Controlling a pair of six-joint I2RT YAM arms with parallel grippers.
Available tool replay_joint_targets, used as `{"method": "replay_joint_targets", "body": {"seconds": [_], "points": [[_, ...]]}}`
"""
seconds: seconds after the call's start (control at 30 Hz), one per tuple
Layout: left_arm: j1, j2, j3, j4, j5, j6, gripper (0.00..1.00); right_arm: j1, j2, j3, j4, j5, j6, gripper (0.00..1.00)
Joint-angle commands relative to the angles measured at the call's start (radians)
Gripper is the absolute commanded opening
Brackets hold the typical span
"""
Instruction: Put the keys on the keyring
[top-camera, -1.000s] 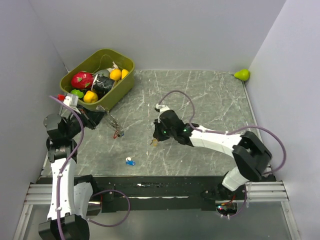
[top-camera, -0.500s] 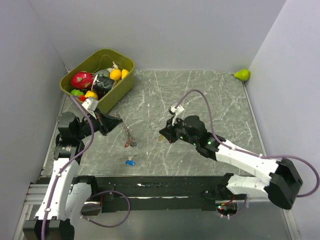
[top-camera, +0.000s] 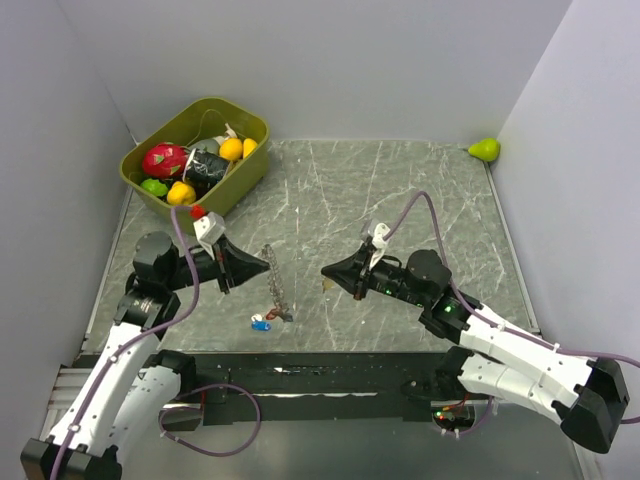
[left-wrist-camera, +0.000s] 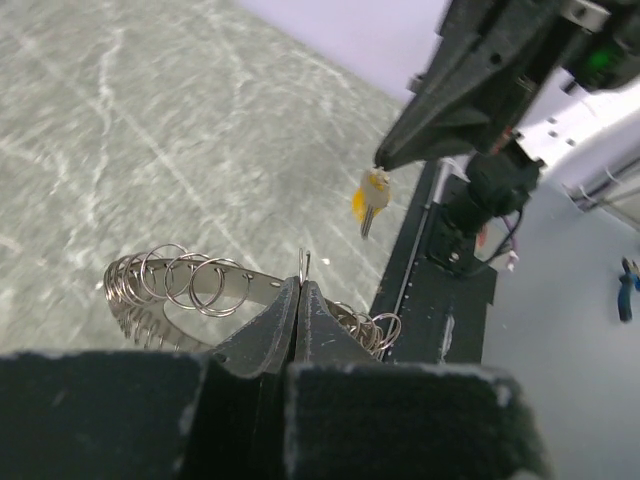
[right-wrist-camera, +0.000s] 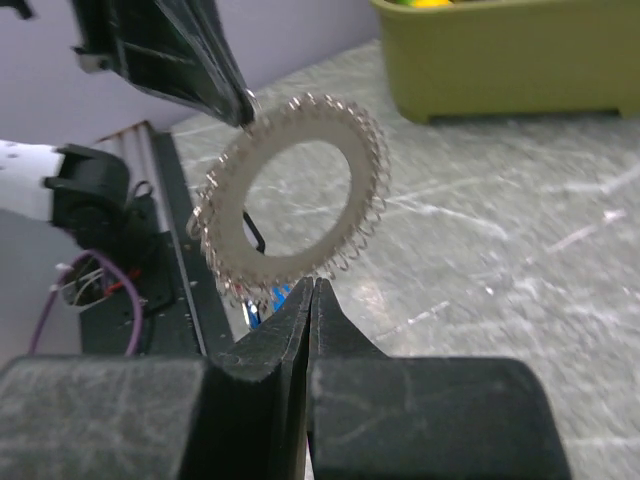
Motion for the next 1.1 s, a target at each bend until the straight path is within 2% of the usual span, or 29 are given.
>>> {"method": "replay_joint_targets", "body": {"seconds": [0.0, 0.37, 0.53, 0.77, 1.07], "points": [[-0.057, -0.062, -0.024, 0.127, 0.04, 0.018, 0.01, -0.002, -0.026, 0.004, 0.104, -0.108, -0.026, 0.0], [-0.189, -0.092, -0.039, 0.084, -0.041, 0.105, 0.01, -0.002, 0.052, 0.055, 0.116, -0.25, -0.016, 0.0], [-0.255, -0.069, -0.018, -0.011, -0.133, 0.174, 0.01, -0.004, 0.073, 0.081, 0.099, -0.315, -0.016, 0.0], [-0.316, -0.063, -0.005, -0.061, -0.216, 0.218, 0.01, -0.002, 0.063, 0.064, 0.151, -0.326, 0.019, 0.0], [-0.379, -0.059, 0.005, -0.107, -0.324, 0.248, 0.01, 0.051, 0.158, 0.121, 0.147, -0.325, 0.022, 0.0]]}}
